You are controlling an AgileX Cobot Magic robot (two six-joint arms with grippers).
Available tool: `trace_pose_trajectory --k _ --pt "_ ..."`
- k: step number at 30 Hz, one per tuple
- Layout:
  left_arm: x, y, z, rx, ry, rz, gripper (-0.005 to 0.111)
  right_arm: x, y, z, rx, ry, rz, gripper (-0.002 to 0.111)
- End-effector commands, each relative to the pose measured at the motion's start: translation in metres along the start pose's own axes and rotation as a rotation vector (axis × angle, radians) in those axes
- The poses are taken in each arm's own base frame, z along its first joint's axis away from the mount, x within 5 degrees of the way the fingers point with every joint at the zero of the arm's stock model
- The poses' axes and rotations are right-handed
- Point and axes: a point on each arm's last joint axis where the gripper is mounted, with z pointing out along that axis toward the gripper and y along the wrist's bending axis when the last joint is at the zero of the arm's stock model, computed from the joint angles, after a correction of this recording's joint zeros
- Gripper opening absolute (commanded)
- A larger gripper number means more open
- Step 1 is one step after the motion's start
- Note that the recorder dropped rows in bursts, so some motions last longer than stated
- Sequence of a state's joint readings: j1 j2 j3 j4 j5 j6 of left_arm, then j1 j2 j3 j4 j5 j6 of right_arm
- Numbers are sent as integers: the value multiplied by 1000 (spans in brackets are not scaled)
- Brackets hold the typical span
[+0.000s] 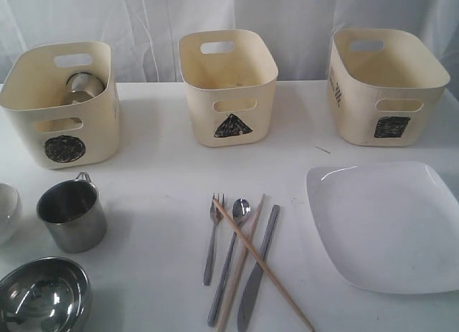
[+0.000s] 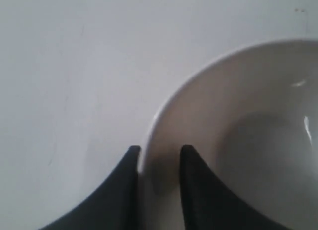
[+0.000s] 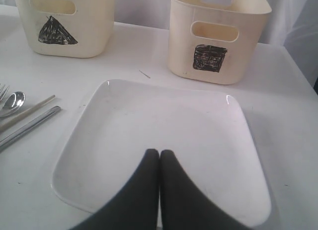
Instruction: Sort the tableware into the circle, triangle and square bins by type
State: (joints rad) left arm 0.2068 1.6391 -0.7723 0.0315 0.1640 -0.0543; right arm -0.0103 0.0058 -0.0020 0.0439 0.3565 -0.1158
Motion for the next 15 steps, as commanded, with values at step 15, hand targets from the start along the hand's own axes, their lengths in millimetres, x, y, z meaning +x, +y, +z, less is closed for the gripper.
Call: trace_pose_trajectory --k 15 --pt "-64 4 -178 -23 -655 -45 0 0 0 0 3 -10 -4 0"
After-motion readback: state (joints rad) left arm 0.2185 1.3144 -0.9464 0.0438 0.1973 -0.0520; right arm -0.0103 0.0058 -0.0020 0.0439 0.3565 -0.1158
